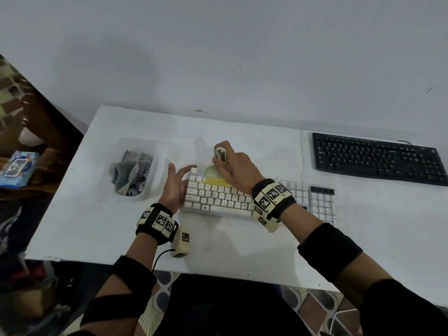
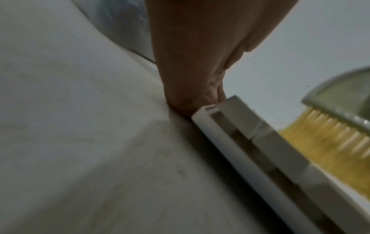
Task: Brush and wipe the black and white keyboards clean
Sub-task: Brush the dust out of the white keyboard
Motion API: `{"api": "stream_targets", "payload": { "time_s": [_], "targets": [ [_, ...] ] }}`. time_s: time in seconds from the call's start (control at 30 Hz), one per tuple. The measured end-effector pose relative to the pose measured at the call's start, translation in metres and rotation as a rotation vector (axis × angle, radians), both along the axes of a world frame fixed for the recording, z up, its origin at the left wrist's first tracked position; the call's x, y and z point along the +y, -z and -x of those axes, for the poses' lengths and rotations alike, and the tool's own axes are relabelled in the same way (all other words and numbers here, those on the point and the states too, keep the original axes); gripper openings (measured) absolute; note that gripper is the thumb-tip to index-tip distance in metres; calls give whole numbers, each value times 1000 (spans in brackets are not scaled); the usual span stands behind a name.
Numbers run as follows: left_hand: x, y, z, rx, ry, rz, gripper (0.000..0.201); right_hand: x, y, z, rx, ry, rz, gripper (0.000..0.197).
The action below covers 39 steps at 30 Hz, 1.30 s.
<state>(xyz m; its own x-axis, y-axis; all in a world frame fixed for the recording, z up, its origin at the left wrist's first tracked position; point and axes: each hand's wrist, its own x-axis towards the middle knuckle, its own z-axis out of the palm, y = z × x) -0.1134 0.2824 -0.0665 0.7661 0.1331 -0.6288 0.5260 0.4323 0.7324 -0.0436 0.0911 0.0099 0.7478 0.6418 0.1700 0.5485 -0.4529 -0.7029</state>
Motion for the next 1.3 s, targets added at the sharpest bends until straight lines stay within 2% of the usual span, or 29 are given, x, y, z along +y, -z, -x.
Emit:
{"api": "stream_targets", "payload": {
  "time_s": [0.17, 0.33, 0.53, 0.77, 0.93, 1.03, 1.2, 1.3],
  "targets": [
    [0, 0, -1, 10, -8, -13, 73, 15, -13, 6, 61, 82, -148, 11],
    [1, 3, 0, -12, -2, -4, 71, 30, -5, 17, 48, -29, -70, 11],
    [1, 4, -1, -3, -11, 18, 77, -11, 2, 8, -23, 4, 43, 11],
    [1, 3, -1, 10, -3, -7, 73, -15, -19, 0, 35, 153, -141, 14],
    [0, 2, 0, 3, -6, -17, 74, -23, -7, 13, 22, 44, -45, 13],
    [1, 3, 1, 0, -1, -23, 72, -48, 0, 10, 13, 86, 0, 11],
    [1, 5, -2, -1, -1, -43, 69, -62, -5, 7, 40, 164, -50, 12],
    [1, 7, -2, 5, 5, -91, 56, -46, -8, 10, 52, 184, -125, 12]
  ]
}}
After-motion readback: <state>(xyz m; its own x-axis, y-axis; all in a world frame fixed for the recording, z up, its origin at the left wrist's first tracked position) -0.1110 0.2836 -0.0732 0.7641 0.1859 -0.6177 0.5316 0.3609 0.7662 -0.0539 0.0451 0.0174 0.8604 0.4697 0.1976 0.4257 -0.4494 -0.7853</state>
